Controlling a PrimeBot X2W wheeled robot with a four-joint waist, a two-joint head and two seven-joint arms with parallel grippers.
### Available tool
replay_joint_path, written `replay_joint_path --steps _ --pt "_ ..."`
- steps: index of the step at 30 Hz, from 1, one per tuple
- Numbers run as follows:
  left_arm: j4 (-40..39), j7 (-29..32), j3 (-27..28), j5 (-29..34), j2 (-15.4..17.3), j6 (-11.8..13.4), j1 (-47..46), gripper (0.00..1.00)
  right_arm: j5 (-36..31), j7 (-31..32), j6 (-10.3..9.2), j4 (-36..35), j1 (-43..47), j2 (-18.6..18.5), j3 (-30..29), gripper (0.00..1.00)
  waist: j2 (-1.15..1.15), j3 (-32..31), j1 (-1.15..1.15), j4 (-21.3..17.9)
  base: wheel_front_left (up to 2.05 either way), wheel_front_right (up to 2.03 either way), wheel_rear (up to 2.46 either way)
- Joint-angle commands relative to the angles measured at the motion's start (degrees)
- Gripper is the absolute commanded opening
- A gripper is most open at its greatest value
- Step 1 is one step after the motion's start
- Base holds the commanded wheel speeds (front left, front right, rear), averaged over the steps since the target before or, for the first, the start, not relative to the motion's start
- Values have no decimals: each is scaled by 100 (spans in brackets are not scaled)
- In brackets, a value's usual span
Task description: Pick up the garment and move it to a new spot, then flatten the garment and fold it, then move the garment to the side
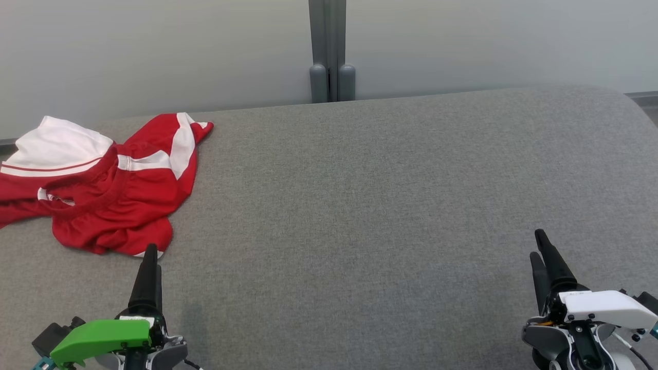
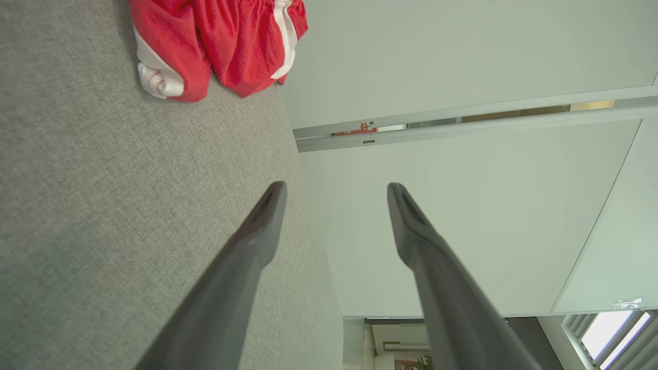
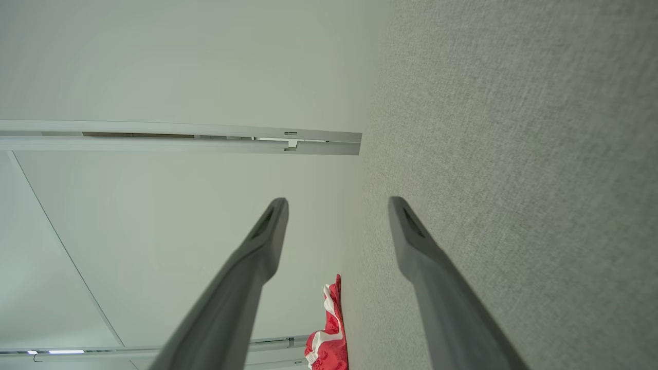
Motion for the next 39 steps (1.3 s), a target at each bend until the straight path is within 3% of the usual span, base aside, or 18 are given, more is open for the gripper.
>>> replay_joint_path --steps 1,24,39 --pt "-140 -56 -21 183 35 11 -51 100 -209 -61 11 -140 -44 -35 -28 100 0 0 0 3 0 0 0" --pt "-722 -551 -447 2705 50 572 -81 100 -2823 -556 13 -681 127 -51 22 100 0 22 0 46 0 0 0" --pt "-697 -812 -688 4405 58 747 27 100 -4460 -822 15 -826 222 -59 243 100 0 25 0 63 0 0 0"
